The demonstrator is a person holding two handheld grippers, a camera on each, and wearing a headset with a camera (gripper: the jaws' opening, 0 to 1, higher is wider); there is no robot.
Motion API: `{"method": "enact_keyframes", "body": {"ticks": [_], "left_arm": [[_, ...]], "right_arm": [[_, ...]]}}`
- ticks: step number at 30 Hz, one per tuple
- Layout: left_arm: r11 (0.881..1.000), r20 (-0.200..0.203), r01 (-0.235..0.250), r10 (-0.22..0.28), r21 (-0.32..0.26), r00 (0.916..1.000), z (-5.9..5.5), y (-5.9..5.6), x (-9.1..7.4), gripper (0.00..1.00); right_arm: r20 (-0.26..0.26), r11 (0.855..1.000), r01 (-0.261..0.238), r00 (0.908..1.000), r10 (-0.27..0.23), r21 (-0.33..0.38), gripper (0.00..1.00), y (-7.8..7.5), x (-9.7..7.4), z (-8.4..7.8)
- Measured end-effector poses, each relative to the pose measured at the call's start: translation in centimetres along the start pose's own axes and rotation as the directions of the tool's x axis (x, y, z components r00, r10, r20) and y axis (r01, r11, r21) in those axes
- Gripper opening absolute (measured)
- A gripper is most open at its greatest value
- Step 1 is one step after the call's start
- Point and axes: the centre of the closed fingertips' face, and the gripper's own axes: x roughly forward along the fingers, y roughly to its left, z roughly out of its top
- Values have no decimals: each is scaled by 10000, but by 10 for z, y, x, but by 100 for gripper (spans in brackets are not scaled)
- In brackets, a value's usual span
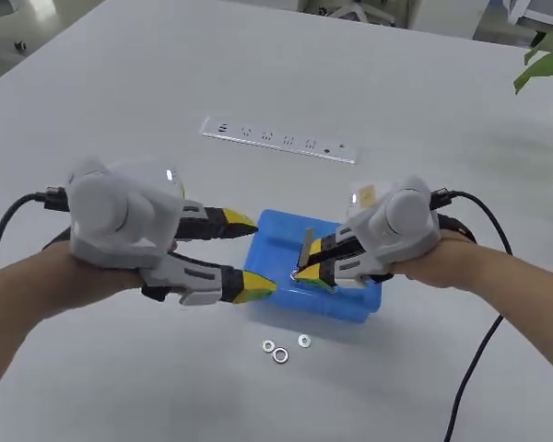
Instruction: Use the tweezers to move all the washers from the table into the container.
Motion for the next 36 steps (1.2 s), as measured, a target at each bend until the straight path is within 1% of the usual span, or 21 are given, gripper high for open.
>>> {"method": "enact_keyframes", "body": {"ticks": [4,7,10,16,23,26,28,31,33,36], "left_arm": [[9995,-197,-13,19,331,9998,0,4,10,28],[9989,-292,-52,65,466,9996,2,10,19,26],[9983,-305,-41,58,585,9995,6,14,26,23],[9962,-375,194,-163,848,9992,12,17,41,20],[9922,-363,629,-593,1074,9976,16,13,49,14],[9916,-417,671,-628,1107,9972,16,14,51,10],[9908,-496,650,-595,1185,9970,15,14,52,10],[9911,-442,706,-660,1131,9968,16,14,53,9],[9899,-480,789,-737,1180,9961,15,13,53,7],[9886,-469,850,-797,1243,9957,15,12,53,6]], "right_arm": [[-26,9999,-112,9999,112,-10,9,1,2,-2],[-47,9999,-131,9999,131,-2,9,-1,2,-5],[1,9999,-144,9999,144,41,9,-1,2,-4],[-25,9998,-180,9998,179,-40,9,-1,2,-5],[-42,9997,-204,9998,204,-92,9,0,2,-5],[-51,9997,-207,9998,206,-112,10,0,2,-5],[-56,9997,-209,9998,208,-126,10,0,2,-5],[-69,9996,-227,9997,225,-157,10,1,2,-4],[-98,9997,-210,9997,208,-157,10,0,2,-4],[-125,9998,-161,9998,160,-111,11,-1,2,-5]]}}
